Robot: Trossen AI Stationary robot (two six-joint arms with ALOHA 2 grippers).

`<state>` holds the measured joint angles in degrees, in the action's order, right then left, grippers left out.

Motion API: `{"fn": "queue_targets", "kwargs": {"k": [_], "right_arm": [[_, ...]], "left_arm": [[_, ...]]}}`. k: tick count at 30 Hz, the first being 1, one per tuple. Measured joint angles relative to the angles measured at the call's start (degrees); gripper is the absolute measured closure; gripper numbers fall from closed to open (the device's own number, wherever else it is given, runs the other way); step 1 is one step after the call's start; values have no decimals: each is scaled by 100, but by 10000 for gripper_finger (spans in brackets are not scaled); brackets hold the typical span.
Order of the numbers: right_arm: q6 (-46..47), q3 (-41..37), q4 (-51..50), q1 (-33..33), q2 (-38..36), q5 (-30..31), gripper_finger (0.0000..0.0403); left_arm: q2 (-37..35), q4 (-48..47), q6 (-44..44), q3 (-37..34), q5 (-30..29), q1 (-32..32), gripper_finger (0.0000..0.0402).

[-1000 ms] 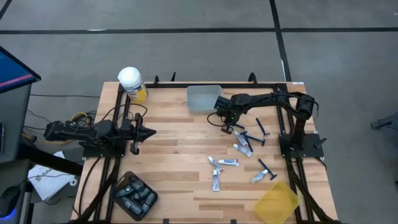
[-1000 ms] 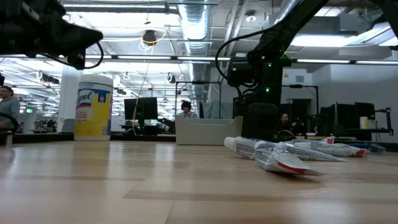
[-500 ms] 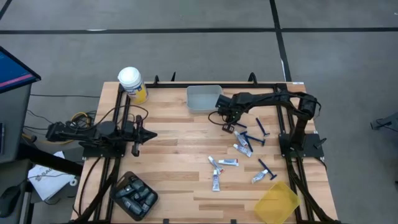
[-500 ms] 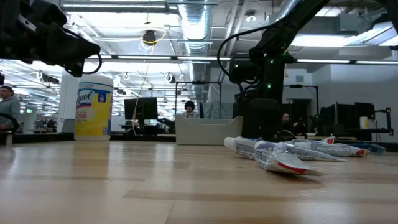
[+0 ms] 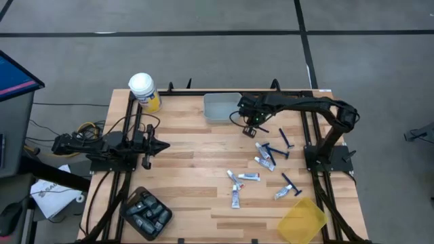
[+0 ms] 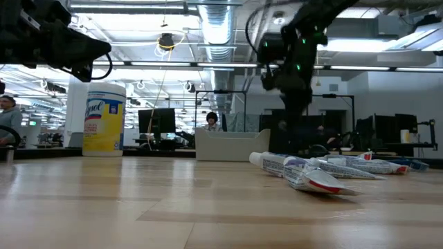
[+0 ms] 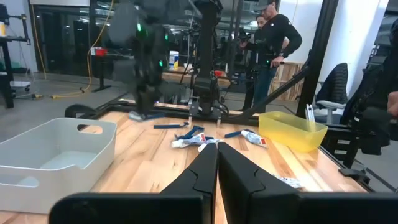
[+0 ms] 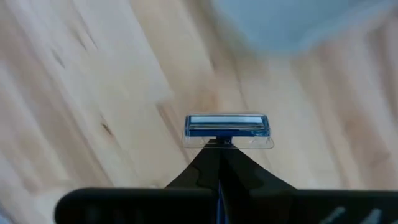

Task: Pick & Place Travel size toiletries
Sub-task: Put the blue razor into the gray bin

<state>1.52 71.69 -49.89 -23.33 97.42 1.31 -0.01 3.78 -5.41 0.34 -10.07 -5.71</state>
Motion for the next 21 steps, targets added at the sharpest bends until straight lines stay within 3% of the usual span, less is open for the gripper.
{"fn": "queue_targets", "kwargs": {"k": [8, 13, 21], "right_arm": [[-205, 1526, -252, 2, 36, 19, 403], [-529, 2479, 32, -7, 557, 40, 403], [-912, 3608, -496, -6, 1512, 24, 403]], "left_arm": [[0, 1, 0, 0, 3, 0, 394], [0, 1, 0, 0, 3, 0, 394], [0, 5, 0, 0, 5, 0, 394]]}}
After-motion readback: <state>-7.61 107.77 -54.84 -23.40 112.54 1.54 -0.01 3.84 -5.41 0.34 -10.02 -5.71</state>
